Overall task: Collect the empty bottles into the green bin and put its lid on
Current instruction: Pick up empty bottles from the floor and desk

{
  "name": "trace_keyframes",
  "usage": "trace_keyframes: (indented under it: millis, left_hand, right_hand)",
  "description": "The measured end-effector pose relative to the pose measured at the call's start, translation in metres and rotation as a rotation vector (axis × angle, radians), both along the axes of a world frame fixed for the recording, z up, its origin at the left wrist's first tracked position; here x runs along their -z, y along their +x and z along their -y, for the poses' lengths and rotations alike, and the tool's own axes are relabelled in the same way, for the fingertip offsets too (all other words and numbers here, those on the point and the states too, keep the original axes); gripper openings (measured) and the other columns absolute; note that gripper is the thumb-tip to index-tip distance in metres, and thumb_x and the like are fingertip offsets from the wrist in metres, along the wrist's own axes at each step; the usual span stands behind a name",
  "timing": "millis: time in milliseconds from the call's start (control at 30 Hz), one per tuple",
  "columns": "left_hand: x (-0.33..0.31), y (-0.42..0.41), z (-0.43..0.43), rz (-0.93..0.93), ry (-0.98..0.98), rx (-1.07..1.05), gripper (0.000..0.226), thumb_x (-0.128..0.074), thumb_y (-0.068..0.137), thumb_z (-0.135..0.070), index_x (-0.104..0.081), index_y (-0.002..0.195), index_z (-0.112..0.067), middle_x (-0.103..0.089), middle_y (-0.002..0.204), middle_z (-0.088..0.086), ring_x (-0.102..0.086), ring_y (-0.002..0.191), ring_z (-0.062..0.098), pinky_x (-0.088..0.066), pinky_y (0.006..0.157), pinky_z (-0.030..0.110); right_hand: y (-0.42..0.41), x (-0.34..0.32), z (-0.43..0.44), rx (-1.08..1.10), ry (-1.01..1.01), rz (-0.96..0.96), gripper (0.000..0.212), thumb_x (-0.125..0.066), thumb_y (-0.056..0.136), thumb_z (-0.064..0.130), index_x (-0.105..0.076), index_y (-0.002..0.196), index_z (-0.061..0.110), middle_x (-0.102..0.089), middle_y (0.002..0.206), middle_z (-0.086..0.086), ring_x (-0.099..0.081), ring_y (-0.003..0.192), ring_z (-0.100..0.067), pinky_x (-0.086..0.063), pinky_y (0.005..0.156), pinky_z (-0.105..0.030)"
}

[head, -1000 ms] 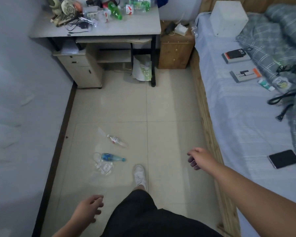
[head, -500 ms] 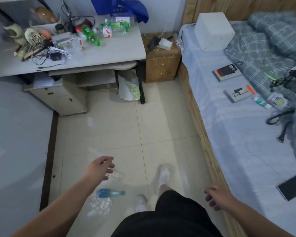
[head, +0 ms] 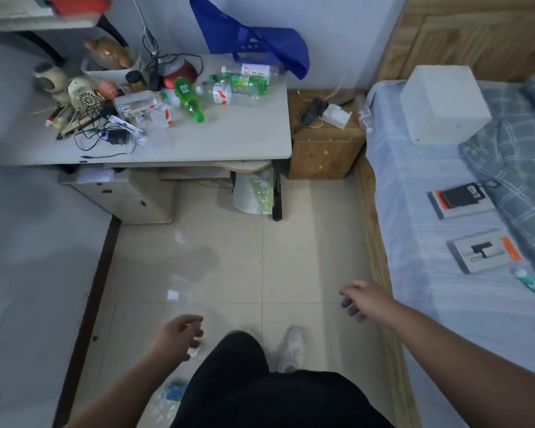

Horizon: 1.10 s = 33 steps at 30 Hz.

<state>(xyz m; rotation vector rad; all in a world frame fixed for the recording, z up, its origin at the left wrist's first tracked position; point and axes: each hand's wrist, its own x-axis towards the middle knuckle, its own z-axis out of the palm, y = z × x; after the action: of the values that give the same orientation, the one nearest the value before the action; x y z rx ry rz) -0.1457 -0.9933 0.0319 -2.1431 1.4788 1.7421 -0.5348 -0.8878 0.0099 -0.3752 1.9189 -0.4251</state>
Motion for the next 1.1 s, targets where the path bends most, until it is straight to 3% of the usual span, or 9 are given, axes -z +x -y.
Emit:
trace_keyframes:
  millis: [167, 333, 700, 933, 1033, 1100]
  left_hand:
    - [0.015, 0.006, 0.055, 0.032, 0.054, -0.090, 0.022, -0.052, 0.102, -0.007, -0.066, 0.118, -0.002, -0.069, 0.109, 0.029, -0.057, 0.071, 0.027, -0.038, 0.057, 0.027]
    - [0.036, 0.005, 0.151, 0.041, 0.077, -0.077, 0.021, -0.054, 0.101, -0.007, -0.068, 0.116, -0.002, -0.069, 0.095, 0.021, -0.056, 0.067, 0.026, -0.036, 0.054, 0.025]
    - [-0.006, -0.082, 0.388, -0.053, -0.077, 0.072, 0.019, -0.054, 0.102, -0.019, -0.069, 0.114, -0.017, -0.074, 0.102, 0.011, -0.064, 0.079, 0.021, -0.047, 0.062, 0.029]
    - [0.001, -0.125, 0.440, -0.029, -0.064, -0.013, 0.018, -0.056, 0.101, -0.020, -0.069, 0.113, -0.018, -0.074, 0.103, 0.009, -0.066, 0.081, 0.021, -0.049, 0.065, 0.031]
    - [0.002, -0.139, 0.457, -0.007, -0.078, -0.055, 0.017, -0.060, 0.098, -0.032, -0.071, 0.108, -0.023, -0.074, 0.104, 0.005, -0.070, 0.088, 0.022, -0.052, 0.068, 0.033]
    - [0.002, -0.149, 0.475, 0.058, -0.152, 0.052, 0.022, -0.065, 0.094, -0.044, -0.071, 0.107, -0.029, -0.072, 0.106, -0.004, -0.069, 0.091, 0.013, -0.051, 0.075, 0.030]
  right_hand:
    - [-0.021, -0.010, 0.136, -0.005, -0.123, -0.016, 0.012, -0.061, 0.092, 0.019, -0.067, 0.089, 0.009, -0.069, 0.073, -0.011, -0.058, 0.050, -0.021, -0.044, 0.046, -0.025]
    - [-0.028, 0.002, 0.229, -0.015, -0.126, -0.069, 0.013, -0.062, 0.091, 0.021, -0.069, 0.087, 0.011, -0.070, 0.070, -0.007, -0.059, 0.049, -0.018, -0.045, 0.046, -0.026]
    - [-0.048, -0.003, 0.275, -0.117, 0.098, -0.076, 0.020, -0.054, 0.100, 0.020, -0.070, 0.094, 0.009, -0.074, 0.087, -0.014, -0.063, 0.062, -0.021, -0.049, 0.054, -0.031]
    - [-0.106, 0.019, 0.363, -0.378, 0.008, -0.216, 0.021, -0.057, 0.095, 0.031, -0.069, 0.080, 0.024, -0.073, 0.074, 0.003, -0.069, 0.062, -0.011, -0.056, 0.062, -0.033]
    - [-0.130, 0.017, 0.436, -0.410, -0.063, -0.208, 0.021, -0.060, 0.090, 0.032, -0.069, 0.074, 0.024, -0.073, 0.072, 0.002, -0.068, 0.059, -0.011, -0.057, 0.060, -0.035]
    - [-0.140, 0.007, 0.487, -0.470, -0.097, -0.208, 0.019, -0.059, 0.089, 0.034, -0.070, 0.077, 0.024, -0.073, 0.074, 0.002, -0.069, 0.062, -0.012, -0.058, 0.064, -0.037]
